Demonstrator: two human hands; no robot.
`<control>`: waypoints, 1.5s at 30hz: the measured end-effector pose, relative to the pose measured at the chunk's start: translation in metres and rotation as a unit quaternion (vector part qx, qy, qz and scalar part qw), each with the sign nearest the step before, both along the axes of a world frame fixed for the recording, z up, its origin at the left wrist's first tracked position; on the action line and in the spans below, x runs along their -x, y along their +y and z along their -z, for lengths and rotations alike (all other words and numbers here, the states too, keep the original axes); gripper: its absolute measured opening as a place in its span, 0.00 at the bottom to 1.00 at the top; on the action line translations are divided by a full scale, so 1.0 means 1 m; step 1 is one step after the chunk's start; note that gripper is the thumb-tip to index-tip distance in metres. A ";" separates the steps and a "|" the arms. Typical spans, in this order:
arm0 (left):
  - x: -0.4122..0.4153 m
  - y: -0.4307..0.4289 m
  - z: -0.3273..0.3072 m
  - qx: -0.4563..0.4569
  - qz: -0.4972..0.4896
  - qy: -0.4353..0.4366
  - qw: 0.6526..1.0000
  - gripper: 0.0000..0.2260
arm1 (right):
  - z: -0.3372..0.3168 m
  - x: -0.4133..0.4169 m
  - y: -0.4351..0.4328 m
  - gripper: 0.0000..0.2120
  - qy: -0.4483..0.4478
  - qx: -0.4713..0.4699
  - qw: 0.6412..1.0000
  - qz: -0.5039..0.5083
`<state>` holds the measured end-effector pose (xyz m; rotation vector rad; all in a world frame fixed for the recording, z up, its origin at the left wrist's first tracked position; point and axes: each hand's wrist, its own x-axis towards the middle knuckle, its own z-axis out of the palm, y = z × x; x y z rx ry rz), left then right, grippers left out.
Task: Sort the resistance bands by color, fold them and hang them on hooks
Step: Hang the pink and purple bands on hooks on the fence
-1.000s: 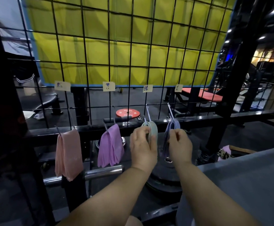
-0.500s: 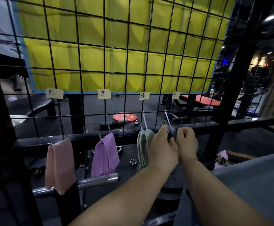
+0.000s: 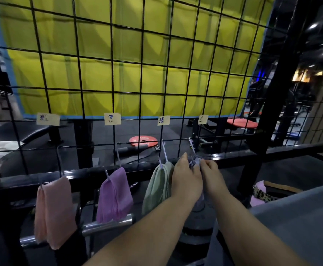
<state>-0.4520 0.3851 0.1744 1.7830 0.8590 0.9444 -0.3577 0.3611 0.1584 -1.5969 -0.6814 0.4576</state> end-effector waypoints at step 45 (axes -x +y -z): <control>-0.053 0.026 -0.015 0.046 -0.026 -0.046 0.998 0.09 | -0.018 -0.042 0.009 0.08 0.006 0.045 0.999 0.011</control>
